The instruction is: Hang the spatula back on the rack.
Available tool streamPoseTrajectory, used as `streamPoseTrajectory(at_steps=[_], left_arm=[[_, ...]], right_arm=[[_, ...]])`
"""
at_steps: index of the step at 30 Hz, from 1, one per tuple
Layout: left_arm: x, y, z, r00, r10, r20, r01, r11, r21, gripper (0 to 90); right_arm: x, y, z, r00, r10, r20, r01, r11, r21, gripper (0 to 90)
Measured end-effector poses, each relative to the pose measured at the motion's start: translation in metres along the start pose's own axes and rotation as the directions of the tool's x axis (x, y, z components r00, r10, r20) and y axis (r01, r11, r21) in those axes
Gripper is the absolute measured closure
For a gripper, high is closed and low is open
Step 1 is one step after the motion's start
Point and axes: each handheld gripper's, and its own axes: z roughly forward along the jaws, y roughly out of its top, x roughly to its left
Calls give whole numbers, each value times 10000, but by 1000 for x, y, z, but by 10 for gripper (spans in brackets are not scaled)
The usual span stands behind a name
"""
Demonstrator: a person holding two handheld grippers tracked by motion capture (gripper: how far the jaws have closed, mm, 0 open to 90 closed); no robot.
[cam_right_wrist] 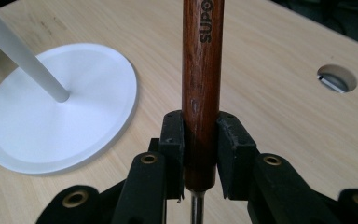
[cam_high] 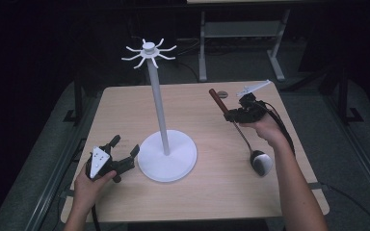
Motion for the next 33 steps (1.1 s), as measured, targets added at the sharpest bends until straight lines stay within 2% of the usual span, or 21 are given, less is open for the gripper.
streamPoseTrajectory(at_steps=[1,2,3,4,5,7,11,13,14,15,17,23,24,25,27,30,31,33], left_arm=[[0,0,0,10000,-9,-5,9,10000,1,144],[0,0,0,10000,-9,-5,9,10000,1,143],[0,0,0,10000,-9,-7,9,10000,13,144],[0,0,0,10000,-9,-7,9,10000,13,144],[0,0,0,10000,-1,-9,1,10000,23,143],[0,0,0,10000,-10,-20,10,10000,18,144],[-1,0,0,10000,-4,-4,4,10000,22,144],[-1,0,1,10000,8,26,-8,10000,-35,144],[-1,0,1,10000,8,26,-8,10000,-35,143],[-1,0,1,10000,-10,34,10,10000,-48,144],[-1,0,0,10000,1,32,-1,10000,-5,144],[-1,0,0,9999,83,66,-83,10000,2,144],[-1,0,0,9999,88,65,-88,10000,7,144],[0,0,0,9999,141,69,-141,9999,2,143],[0,0,0,9999,142,73,-142,9999,-1,144],[0,0,0,9999,109,69,-109,9999,-10,144],[0,0,0,9999,102,70,-102,9999,-12,144],[-1,0,0,10000,45,65,-45,10000,-13,144]], right_arm=[[1,-3,-4,10000,-73,42,74,9996,-290,739],[1,-3,-4,10000,-73,42,74,9996,-290,739],[3,-6,-9,9999,-103,76,107,9981,-608,739],[3,-6,-9,9999,-103,76,107,9981,-608,739],[4,-9,-15,9999,-127,100,136,9956,-923,739],[4,-10,-17,9999,-107,93,117,9943,-1058,739],[5,-13,-28,10000,-38,-75,25,9858,-1678,739],[7,-15,-35,9996,-41,-291,-21,9778,-2096,740],[7,-15,-35,9996,-41,-291,-21,9778,-2096,740],[8,-15,-39,9989,-46,-473,-67,9714,-2373,739],[9,-15,-40,9987,-40,-509,-89,9685,-2488,739],[12,-16,-51,9947,-70,-1022,-274,9429,-3319,740],[12,-16,-51,9947,-70,-1022,-274,9429,-3319,740],[13,-16,-53,9938,-95,-1106,-300,9361,-3506,740],[13,-16,-54,9933,-140,-1149,-285,9326,-3597,740],[15,-15,-57,9896,-227,-1422,-351,9195,-3914,740],[16,-15,-59,9878,-278,-1533,-376,9123,-4077,740],[17,-15,-60,9869,-331,-1577,-356,9096,-4139,740]])
